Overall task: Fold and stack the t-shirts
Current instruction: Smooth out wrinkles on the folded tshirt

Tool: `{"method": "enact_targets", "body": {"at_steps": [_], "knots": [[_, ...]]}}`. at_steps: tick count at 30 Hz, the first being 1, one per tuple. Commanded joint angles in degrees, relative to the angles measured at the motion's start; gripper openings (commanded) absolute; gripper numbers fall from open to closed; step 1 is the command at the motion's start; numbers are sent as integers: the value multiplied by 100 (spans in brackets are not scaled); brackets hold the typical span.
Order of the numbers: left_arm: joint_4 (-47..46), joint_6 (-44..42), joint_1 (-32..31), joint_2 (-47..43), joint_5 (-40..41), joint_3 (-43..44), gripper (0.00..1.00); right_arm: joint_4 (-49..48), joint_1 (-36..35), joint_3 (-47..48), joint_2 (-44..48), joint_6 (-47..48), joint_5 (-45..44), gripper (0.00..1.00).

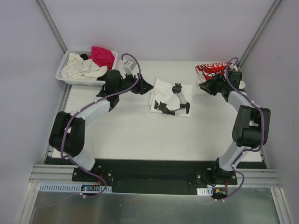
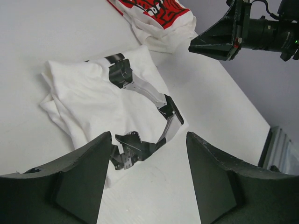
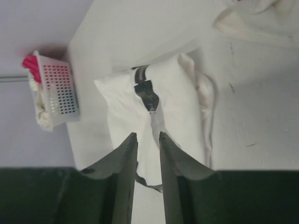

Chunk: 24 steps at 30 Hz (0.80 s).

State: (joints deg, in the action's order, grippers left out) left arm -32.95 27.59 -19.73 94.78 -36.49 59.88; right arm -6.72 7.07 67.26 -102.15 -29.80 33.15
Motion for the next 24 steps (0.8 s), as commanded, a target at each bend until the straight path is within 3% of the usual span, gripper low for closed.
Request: {"method": "enact_targets", "body": {"at_steps": [1, 2, 4, 8, 10, 17, 24], "knots": [[1133, -1547, -479, -698, 1329, 86, 64, 805, -75, 243, 407, 995, -1146, 17], [1115, -1520, -506, -724, 1198, 94, 64, 465, 56, 322, 119, 872, -482, 15], [1133, -1503, -611, -690, 1004, 199, 65, 199, 171, 584, -164, 582, -221, 13], [1904, -2071, -1005, -226, 1493, 813, 65, 583, 242, 1086, -516, 992, -1002, 28], [2459, -2275, -1121, 39, 1873, 1243, 65, 628, 295, 1332, -665, 1020, -1038, 31], [2486, -1926, -1139, 1234, 1602, 1860, 64, 646, 505, 2299, -1455, 1073, -1161, 33], [2276, -1389, -1209, 1876, 1399, 2326, 64, 611, 602, 3108, -2256, 827, -1012, 33]]}}
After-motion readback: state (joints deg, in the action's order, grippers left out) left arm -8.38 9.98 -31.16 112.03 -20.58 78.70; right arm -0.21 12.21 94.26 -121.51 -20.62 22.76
